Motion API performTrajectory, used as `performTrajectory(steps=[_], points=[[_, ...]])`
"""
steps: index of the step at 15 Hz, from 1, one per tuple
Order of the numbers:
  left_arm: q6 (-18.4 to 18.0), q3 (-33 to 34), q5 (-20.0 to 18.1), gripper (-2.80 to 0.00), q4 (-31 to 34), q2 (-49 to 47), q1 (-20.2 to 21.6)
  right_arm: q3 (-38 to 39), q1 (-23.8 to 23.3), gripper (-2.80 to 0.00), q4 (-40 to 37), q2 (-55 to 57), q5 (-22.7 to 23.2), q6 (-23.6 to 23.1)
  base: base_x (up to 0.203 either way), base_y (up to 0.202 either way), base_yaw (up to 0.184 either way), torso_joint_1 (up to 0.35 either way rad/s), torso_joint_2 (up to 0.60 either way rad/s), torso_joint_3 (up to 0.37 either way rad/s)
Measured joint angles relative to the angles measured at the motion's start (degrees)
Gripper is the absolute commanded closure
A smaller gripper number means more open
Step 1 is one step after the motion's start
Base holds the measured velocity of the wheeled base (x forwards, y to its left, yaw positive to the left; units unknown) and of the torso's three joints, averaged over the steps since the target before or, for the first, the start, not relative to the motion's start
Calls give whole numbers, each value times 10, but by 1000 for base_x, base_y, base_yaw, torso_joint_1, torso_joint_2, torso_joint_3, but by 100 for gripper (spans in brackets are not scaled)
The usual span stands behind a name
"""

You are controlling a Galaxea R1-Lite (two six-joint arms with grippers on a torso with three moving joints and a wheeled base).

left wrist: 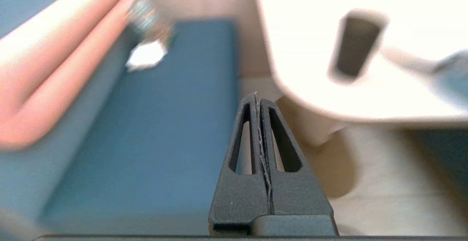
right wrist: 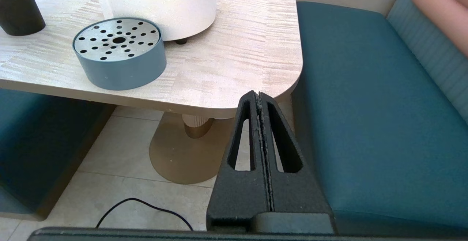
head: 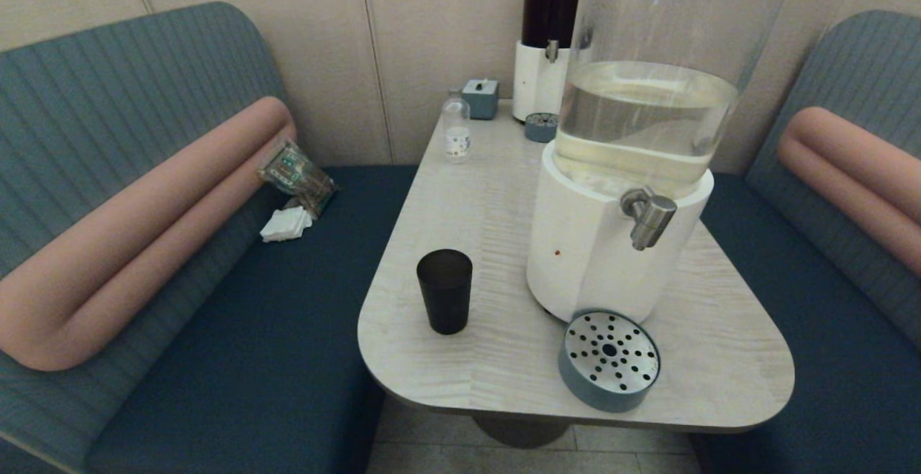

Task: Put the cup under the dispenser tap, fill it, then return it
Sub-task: Pick up the cup

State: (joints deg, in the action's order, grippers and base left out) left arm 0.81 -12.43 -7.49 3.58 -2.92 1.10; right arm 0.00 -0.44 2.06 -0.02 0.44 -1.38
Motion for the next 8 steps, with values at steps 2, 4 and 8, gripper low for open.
performTrajectory(steps=[2, 4, 8], points=[[32, -61, -39, 0, -3, -54, 0, 0, 0, 0, 0, 0, 0, 0, 0, 0, 0, 0, 0, 0], [66, -117, -96, 0, -7, -126, -3, 0, 0, 0, 0, 0, 0, 0, 0, 0, 0, 0, 0, 0], [127, -165, -264, 0, -129, -316, -9, 0, 0, 0, 0, 0, 0, 0, 0, 0, 0, 0, 0, 0]])
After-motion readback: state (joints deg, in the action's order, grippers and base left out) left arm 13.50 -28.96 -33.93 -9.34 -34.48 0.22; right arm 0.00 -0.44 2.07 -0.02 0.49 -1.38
